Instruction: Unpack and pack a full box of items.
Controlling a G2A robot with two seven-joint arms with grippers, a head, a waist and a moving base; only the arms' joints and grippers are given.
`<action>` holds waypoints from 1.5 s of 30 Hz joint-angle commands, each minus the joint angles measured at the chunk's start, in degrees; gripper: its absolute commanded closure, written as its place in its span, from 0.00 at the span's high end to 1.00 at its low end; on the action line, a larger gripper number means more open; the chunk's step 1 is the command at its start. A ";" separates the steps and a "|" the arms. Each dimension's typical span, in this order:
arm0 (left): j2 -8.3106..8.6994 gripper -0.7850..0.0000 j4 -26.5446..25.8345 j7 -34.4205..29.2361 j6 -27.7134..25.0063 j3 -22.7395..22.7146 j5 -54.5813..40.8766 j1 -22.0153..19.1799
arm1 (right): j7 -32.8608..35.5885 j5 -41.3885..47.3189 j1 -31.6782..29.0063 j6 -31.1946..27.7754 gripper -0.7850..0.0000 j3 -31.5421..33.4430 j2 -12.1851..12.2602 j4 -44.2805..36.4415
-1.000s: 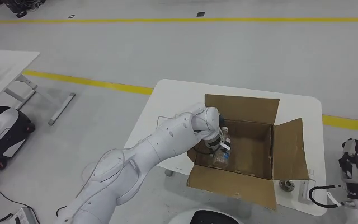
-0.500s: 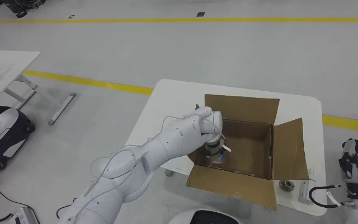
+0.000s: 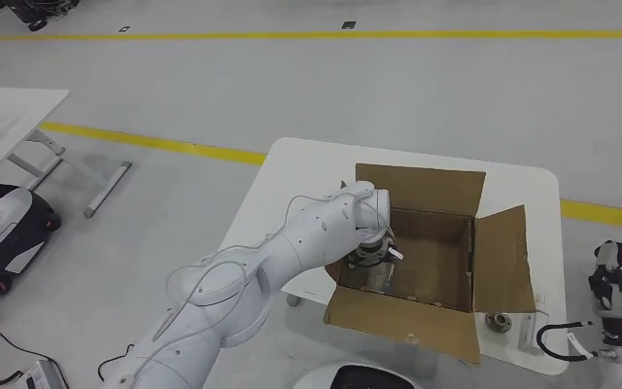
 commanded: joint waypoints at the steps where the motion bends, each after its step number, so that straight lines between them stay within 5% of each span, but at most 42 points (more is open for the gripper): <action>1: 0.20 1.00 -1.19 0.14 -0.44 -0.43 0.56 -0.68 | -0.18 -0.62 -0.25 0.07 0.00 -0.02 0.05 -0.44; 6: 2.12 1.00 -7.05 2.57 -5.92 -3.12 2.60 -1.41 | 2.88 -0.84 -1.20 1.45 0.00 1.28 0.29 -0.53; 15: 9.22 1.00 -27.77 4.75 -4.91 -9.96 12.40 2.81 | 24.31 -11.10 -3.27 -1.00 0.00 5.10 2.03 -0.06; 31: 9.54 1.00 -29.80 6.94 -8.06 -10.35 14.62 3.91 | 25.26 -16.11 -3.95 -1.16 0.00 3.72 2.39 -1.47; 38: 12.84 1.00 -38.70 10.26 -12.96 -13.37 27.79 6.41 | 46.04 -14.57 -2.34 5.75 0.00 1.98 2.45 -5.57; 43: 16.75 1.00 -47.49 7.23 -17.49 -17.35 38.90 11.18 | 63.49 -10.81 1.89 5.05 0.00 1.54 3.02 -3.45; 45: 16.75 1.00 -47.49 7.23 -17.49 -17.35 38.90 11.18 | 65.64 -9.69 3.24 5.30 0.00 1.68 3.14 -2.15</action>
